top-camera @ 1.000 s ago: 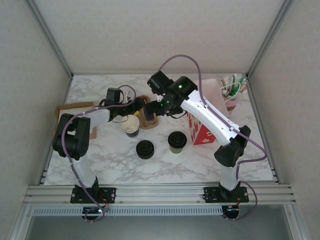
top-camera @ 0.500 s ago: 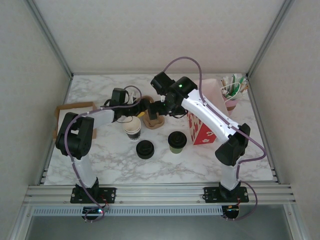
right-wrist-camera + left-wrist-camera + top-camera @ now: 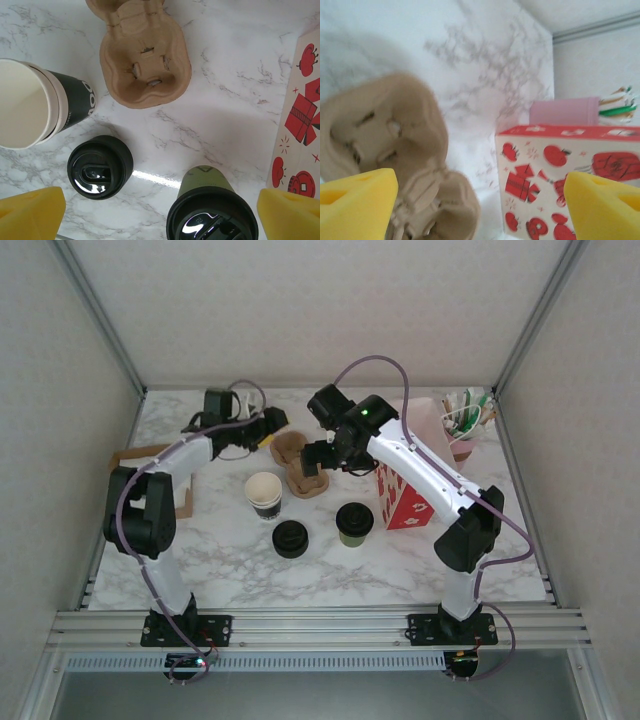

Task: Pack the takeout coffee

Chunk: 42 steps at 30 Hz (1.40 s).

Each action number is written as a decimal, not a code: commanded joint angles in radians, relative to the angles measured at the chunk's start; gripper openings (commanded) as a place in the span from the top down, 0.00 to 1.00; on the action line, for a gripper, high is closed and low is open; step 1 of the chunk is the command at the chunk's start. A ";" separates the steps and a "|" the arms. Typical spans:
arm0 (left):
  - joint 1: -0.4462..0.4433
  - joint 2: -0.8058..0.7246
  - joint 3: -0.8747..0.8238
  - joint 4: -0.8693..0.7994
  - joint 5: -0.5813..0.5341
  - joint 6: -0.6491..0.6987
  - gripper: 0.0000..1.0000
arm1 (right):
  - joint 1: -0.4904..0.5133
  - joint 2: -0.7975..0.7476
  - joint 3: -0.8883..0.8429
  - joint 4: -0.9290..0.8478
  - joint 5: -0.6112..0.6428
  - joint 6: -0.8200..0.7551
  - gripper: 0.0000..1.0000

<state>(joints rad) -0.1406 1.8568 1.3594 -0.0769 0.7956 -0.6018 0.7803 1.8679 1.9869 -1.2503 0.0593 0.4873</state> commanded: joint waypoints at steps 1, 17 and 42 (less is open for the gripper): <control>0.026 0.083 0.136 -0.112 -0.062 0.061 0.14 | -0.006 -0.007 -0.010 0.018 0.027 0.003 0.01; -0.042 0.427 0.402 -0.129 0.001 0.031 0.14 | -0.009 0.079 0.017 0.028 -0.025 -0.142 0.03; -0.076 0.290 0.213 0.094 0.033 -0.101 0.05 | -0.061 0.233 0.062 0.083 -0.046 -0.160 0.28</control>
<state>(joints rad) -0.2455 2.2417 1.6032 -0.0360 0.8017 -0.6819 0.7177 2.0632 1.9991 -1.1709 0.0250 0.3401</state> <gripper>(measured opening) 0.941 0.719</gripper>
